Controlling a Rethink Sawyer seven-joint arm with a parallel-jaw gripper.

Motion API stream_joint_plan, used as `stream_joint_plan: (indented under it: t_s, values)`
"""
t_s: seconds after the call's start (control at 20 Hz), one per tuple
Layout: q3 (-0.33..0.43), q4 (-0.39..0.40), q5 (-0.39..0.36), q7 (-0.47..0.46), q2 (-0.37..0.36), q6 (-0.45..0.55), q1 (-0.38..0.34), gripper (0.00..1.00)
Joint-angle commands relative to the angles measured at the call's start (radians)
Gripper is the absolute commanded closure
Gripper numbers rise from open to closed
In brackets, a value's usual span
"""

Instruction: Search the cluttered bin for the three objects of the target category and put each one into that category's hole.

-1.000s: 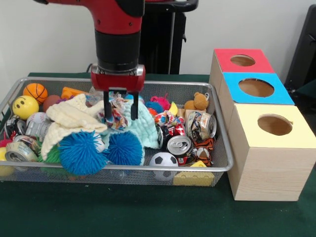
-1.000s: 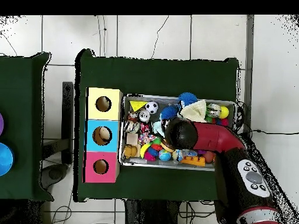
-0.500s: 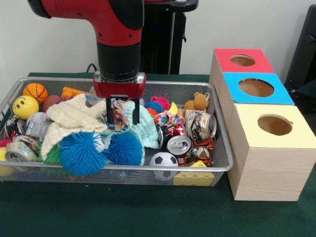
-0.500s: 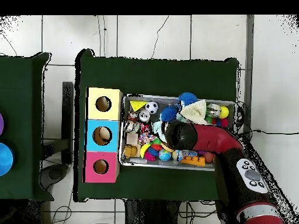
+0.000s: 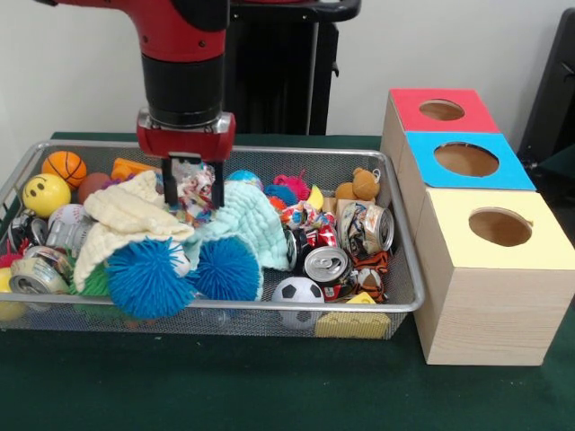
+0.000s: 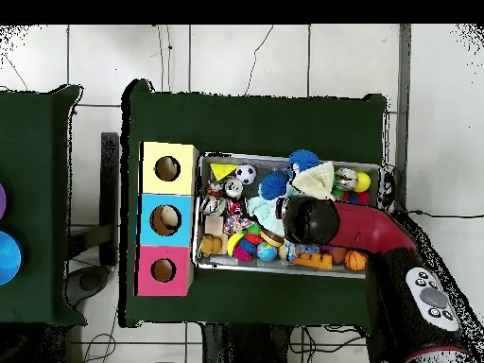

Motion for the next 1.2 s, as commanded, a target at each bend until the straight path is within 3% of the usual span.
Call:
stream_joint_plan:
  t_s: [0.05, 0.1, 0.15, 0.45, 1.0, 1.2]
  values:
    - [0.078, 0.012, -0.044, -0.117, -0.026, 0.111, -0.021, 0.0]
    - [0.08, 0.015, -0.05, -0.11, -0.024, 0.087, -0.024, 0.0]
    - [0.083, 0.018, -0.055, -0.103, -0.022, 0.064, -0.026, 1.0]
    - [0.079, 0.016, -0.049, -0.038, 0.0, -0.013, -0.01, 1.0]
    - [0.09, 0.002, -0.036, -0.035, 0.012, -0.005, -0.007, 1.0]
    - [0.091, 0.031, -0.014, -0.03, -0.038, 0.032, -0.004, 1.0]
